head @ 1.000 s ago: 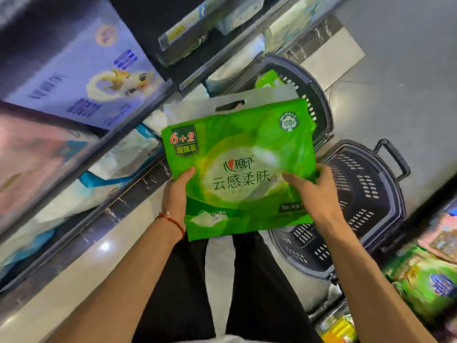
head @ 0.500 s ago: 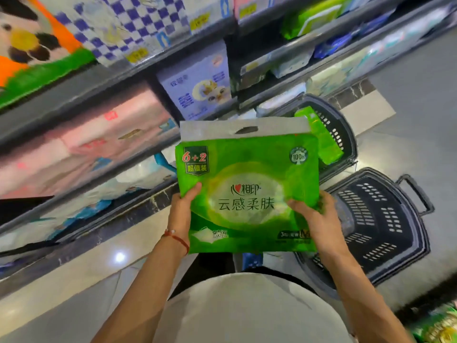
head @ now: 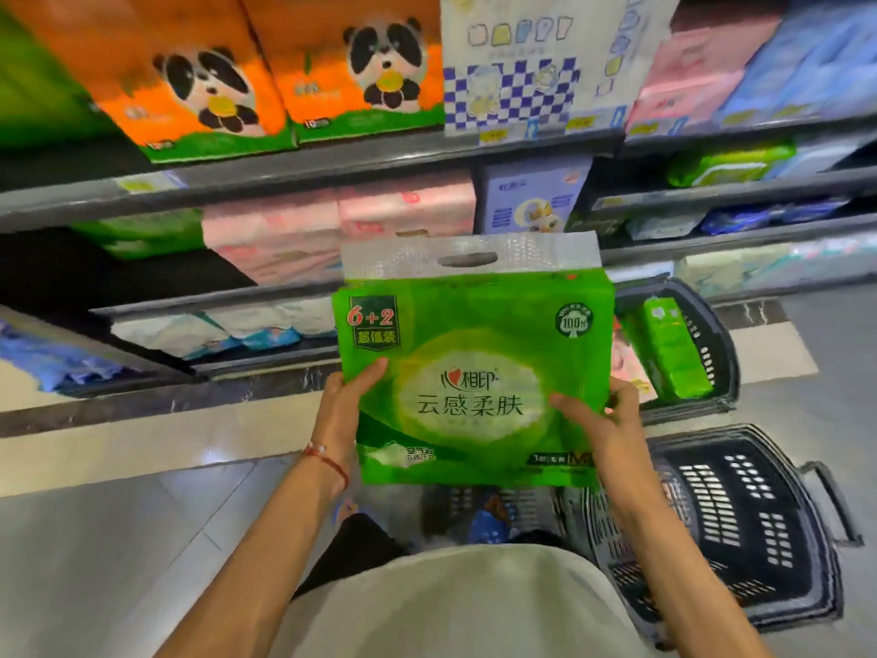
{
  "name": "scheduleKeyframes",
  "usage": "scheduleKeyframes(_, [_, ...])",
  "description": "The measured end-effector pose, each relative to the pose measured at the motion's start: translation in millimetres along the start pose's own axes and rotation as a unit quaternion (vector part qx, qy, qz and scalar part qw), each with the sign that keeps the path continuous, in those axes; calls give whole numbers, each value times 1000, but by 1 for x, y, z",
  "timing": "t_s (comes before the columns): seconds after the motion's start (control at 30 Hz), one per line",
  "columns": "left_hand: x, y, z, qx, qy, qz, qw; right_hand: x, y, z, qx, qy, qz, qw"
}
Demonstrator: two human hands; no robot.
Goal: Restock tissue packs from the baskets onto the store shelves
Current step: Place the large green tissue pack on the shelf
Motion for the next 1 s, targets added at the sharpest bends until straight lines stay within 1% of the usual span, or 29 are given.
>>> scheduleKeyframes(0.13, [-63,17,19,30,7,48,998,62,-16,19,-23,-28,28,999])
scheduleKeyframes(0.23, [-125,34,29,46,22,66,997,122,-29,42,-31,-53,44,997])
scheduleKeyframes(0.3, [-176,46,34,63,43,77,994,163,-37,63,-43,-53,64,996])
scheduleKeyframes(0.4, [-249,65,49,74,78,74,991,229,-41,95,-55,-74,89,992])
scheduleKeyframes(0.53, [-337,86,60,79,117,75,987,313,-50,134,-59,-111,88,988])
scheduleKeyframes(0.63, [-390,102,63,96,132,76,984,362,-48,146,-54,-133,78,987])
scheduleKeyframes(0.8, [-448,140,56,117,163,88,976,430,-62,153,-41,-166,92,981])
scheduleKeyframes(1.0, [-481,180,19,133,184,88,970,486,-87,127,-49,-184,93,977])
Point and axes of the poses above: each hand's wrist, its own z-axis away from the middle knuckle, its own x-axis out of the palm, y = z × x, the point moved 10 cm from there along -z, towards the middle knuckle, and after that the axes turned 8 degrees about z, right-handed, at the moved point
